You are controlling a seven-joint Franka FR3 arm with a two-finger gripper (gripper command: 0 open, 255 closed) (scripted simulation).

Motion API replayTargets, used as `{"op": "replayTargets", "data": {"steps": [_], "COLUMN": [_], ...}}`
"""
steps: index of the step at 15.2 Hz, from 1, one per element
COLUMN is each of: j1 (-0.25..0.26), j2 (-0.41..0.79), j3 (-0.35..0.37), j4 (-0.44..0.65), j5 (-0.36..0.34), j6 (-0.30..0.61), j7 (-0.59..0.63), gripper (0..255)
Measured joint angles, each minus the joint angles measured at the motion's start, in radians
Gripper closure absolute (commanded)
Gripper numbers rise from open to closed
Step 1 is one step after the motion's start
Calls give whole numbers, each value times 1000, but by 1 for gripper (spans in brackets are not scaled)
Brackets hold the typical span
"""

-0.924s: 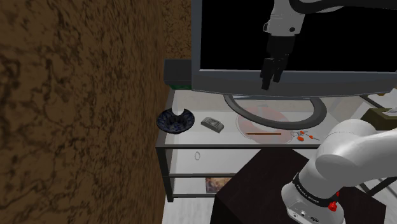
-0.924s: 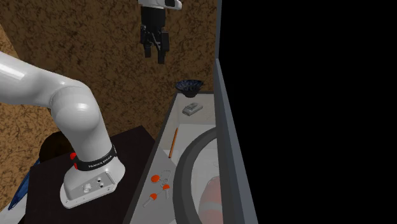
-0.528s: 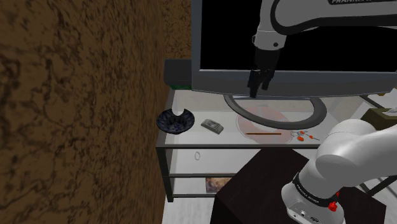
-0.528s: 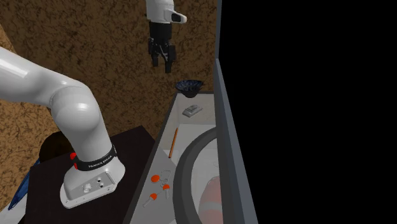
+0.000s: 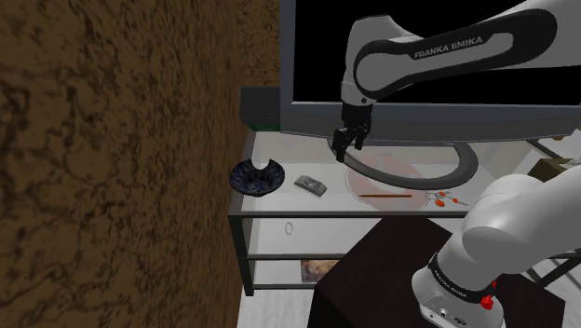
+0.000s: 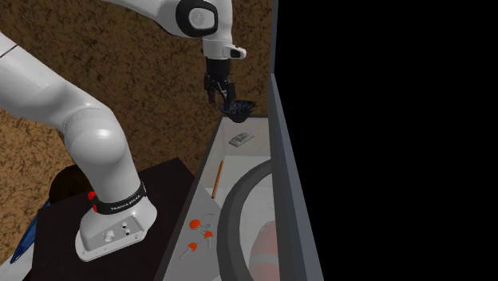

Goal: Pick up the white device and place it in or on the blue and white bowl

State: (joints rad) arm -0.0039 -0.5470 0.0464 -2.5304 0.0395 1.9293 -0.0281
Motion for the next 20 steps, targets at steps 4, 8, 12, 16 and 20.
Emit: {"op": "replayTargets", "data": {"steps": [4,8,12,16,20], "j1": [3,0,-6,-5,-7], "j2": [131,276,431,498,552], "j3": [27,48,63,68,67], "j4": [2,18,57,64,57], "j5": [-4,-21,-56,-72,-85], "j6": [148,295,429,493,554], "j7": [34,68,109,130,139], "gripper": [0,0,0,0,0]}}
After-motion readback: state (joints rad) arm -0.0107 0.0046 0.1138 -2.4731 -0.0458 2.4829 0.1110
